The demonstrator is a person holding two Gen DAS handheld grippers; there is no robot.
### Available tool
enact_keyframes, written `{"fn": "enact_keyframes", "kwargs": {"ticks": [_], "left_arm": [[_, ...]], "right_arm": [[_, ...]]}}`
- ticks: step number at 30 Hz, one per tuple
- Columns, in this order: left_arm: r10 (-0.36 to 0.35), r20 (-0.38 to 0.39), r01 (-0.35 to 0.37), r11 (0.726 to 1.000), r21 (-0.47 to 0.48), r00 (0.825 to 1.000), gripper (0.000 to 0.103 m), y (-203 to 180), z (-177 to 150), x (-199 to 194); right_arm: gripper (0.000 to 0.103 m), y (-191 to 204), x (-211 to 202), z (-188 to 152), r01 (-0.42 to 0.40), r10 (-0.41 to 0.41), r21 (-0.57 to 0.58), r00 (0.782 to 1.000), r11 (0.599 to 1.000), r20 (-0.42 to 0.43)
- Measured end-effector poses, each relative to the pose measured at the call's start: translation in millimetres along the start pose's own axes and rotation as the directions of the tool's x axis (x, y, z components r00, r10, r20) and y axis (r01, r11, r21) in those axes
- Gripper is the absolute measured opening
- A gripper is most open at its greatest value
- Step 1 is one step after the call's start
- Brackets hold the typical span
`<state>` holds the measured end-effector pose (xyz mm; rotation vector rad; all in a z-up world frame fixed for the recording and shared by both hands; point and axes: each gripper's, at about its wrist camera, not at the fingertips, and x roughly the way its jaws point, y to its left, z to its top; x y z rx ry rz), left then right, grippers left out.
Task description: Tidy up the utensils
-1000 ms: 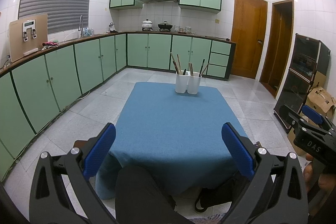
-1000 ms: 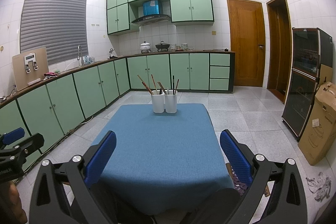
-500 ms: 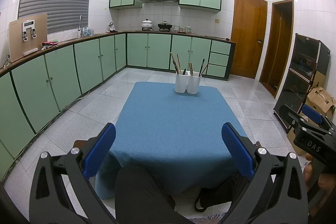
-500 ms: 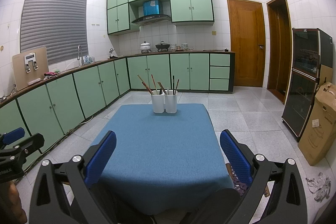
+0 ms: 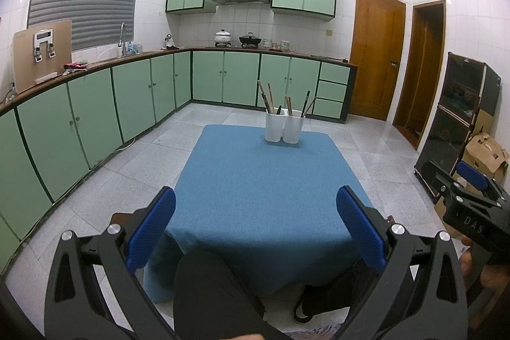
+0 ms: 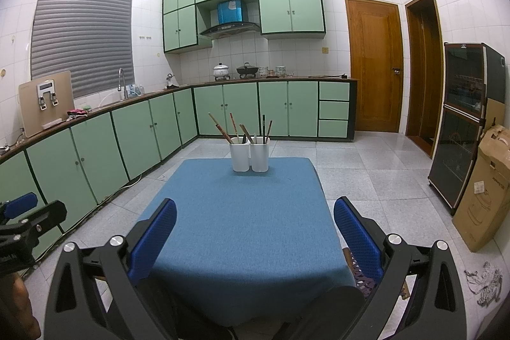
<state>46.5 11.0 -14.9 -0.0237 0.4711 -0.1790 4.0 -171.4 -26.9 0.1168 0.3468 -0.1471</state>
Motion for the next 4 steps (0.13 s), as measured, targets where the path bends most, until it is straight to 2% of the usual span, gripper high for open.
{"fn": "enact_keyframes", "kwargs": {"ticks": [4], "left_arm": [[-0.002,0.003,0.002,1.000,0.001,1.000,0.098,-0.5,-0.4,-1.2]], "right_arm": [[0.097,-0.2,0.5,-1.6,0.000,0.000,-0.001,1.000,1.000,0.000]]}}
